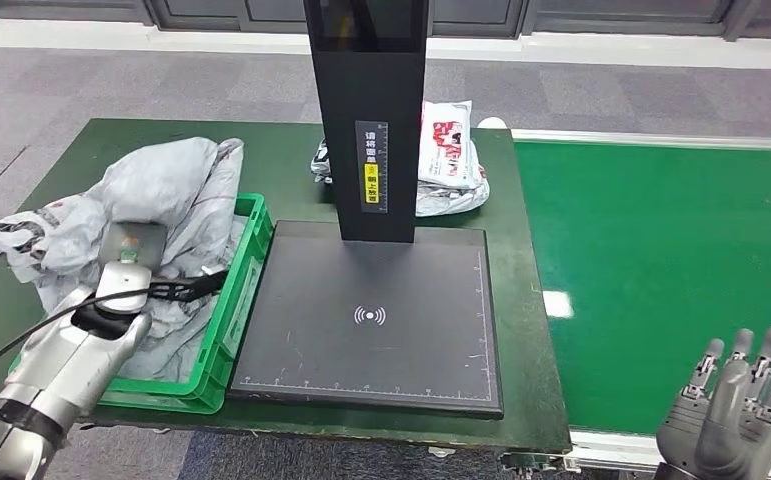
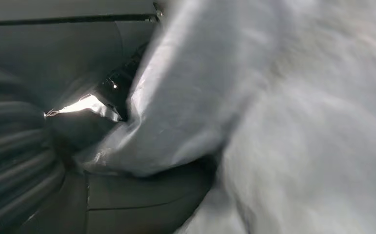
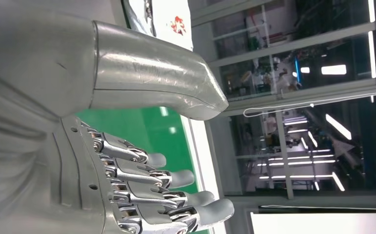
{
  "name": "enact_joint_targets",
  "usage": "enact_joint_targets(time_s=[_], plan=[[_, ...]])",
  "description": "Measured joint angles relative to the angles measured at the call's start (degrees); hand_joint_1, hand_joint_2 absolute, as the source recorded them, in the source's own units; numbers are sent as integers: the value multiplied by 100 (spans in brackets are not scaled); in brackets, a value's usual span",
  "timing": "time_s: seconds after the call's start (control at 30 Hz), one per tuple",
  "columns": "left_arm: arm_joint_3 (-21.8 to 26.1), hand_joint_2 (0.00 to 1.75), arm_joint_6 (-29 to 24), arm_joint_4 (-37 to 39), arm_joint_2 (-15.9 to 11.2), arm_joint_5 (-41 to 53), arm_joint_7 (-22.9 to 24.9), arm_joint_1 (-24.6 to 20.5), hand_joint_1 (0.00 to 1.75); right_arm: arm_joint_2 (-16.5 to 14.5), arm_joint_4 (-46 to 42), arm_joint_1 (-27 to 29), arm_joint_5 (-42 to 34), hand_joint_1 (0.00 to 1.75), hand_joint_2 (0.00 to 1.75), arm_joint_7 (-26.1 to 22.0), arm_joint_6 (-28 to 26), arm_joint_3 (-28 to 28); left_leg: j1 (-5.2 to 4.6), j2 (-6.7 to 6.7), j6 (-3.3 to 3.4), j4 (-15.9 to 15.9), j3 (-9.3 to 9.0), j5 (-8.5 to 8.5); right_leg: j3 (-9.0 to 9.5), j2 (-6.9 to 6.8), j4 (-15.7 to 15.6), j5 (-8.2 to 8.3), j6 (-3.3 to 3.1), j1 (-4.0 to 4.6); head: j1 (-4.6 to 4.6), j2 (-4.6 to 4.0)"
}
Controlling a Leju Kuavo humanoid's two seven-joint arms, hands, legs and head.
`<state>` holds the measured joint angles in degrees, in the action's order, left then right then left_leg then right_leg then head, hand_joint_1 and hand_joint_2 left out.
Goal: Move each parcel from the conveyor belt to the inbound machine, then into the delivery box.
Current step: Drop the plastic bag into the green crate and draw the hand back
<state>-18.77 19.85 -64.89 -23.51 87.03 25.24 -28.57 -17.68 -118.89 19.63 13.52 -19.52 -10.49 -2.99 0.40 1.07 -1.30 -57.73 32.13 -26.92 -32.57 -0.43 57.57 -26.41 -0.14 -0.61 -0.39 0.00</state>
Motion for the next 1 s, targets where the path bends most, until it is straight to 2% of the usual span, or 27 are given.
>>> enact_joint_targets(time_s=[0.03,0.27,0.5,0.6,0.7,0.8,1.0], plan=[[74,0,47,-89,-38,0,31,166,0,0,13,-1,-11,0,175,6,3,0,4,6,-6,0,-6,7,-11,8,1,6,-6,3,1,0],[606,0,9,-810,-170,2,32,904,0,0,82,-28,-34,0,175,22,16,-2,20,-3,-31,2,6,23,-52,3,6,12,-29,17,0,0],[760,0,-34,-1312,-200,2,104,1145,0,0,97,-55,-34,0,175,34,38,-11,28,-5,-33,3,21,22,-67,1,6,8,-35,26,1,0],[801,0,-176,-1502,-183,2,-70,1179,0,0,101,-58,-34,0,175,31,64,-65,28,-8,-33,3,23,23,-69,-3,6,8,-34,30,2,0],[929,0,-416,-1751,-70,2,-389,1173,0,-1,105,-56,-33,0,175,14,107,-119,25,-13,-33,2,24,23,-68,-7,6,9,-33,31,1,0],[1068,0,-734,-2018,98,2,-491,1146,0,-7,105,-52,-27,0,175,-2,137,-164,21,-15,-32,1,25,23,-69,-7,6,10,-32,30,1,0],[1542,0,-2017,-2551,655,-10,-665,1118,0,-64,105,2,53,0,175,-12,149,-214,17,-13,-29,0,27,20,-72,-6,5,10,-30,29,2,0]])
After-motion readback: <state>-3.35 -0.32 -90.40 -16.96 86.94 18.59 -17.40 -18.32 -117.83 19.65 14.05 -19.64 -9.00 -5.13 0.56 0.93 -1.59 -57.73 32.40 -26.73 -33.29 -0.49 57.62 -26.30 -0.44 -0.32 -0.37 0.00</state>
